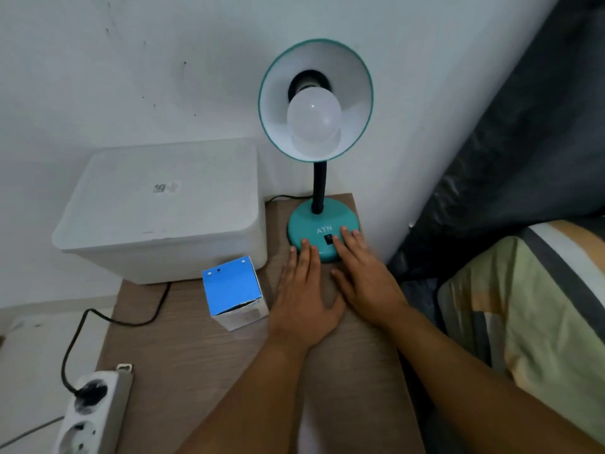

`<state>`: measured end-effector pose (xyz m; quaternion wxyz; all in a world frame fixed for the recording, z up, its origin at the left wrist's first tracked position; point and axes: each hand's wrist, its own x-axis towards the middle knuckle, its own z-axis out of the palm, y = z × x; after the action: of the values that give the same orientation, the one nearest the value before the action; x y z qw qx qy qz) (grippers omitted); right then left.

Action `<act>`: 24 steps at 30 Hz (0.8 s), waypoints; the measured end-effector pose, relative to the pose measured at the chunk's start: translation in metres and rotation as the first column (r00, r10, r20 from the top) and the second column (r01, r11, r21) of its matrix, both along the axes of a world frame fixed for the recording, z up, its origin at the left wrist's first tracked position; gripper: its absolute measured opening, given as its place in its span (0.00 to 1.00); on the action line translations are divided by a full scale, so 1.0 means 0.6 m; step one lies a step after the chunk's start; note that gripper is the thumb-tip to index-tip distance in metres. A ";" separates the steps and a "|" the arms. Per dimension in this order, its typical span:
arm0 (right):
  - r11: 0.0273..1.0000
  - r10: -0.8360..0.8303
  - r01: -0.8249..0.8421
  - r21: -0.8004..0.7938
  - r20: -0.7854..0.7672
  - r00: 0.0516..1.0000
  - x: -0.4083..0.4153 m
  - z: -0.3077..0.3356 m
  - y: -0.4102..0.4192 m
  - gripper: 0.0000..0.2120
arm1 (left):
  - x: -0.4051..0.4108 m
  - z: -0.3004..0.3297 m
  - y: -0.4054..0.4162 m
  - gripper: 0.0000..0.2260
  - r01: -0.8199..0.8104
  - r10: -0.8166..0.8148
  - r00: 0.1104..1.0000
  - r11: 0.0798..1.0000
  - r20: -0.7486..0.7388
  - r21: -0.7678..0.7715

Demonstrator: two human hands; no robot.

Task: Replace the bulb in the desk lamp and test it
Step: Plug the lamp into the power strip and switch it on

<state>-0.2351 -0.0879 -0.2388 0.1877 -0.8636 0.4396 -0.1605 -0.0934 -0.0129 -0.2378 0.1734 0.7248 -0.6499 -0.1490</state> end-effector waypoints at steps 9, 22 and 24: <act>1.000 0.001 -0.002 0.011 0.105 0.994 0.006 -0.009 -0.001 0.27 | 0.002 -0.004 -0.001 0.44 0.020 -0.020 1.000 1.000 0.007 -0.007; 0.997 0.004 -0.014 0.070 0.153 0.988 -0.001 -0.015 -0.007 0.32 | 0.009 -0.002 -0.001 0.43 0.077 -0.080 0.994 0.996 0.076 0.045; 0.997 0.004 -0.014 0.070 0.145 0.989 -0.001 -0.014 -0.007 0.32 | 0.009 -0.003 -0.001 0.43 0.081 -0.084 0.994 0.996 0.072 0.046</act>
<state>-0.2358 -0.0922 -0.2470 0.2504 -0.8445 0.4262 -0.2062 -0.0877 -0.0135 -0.2394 0.1272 0.7061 -0.6818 -0.1430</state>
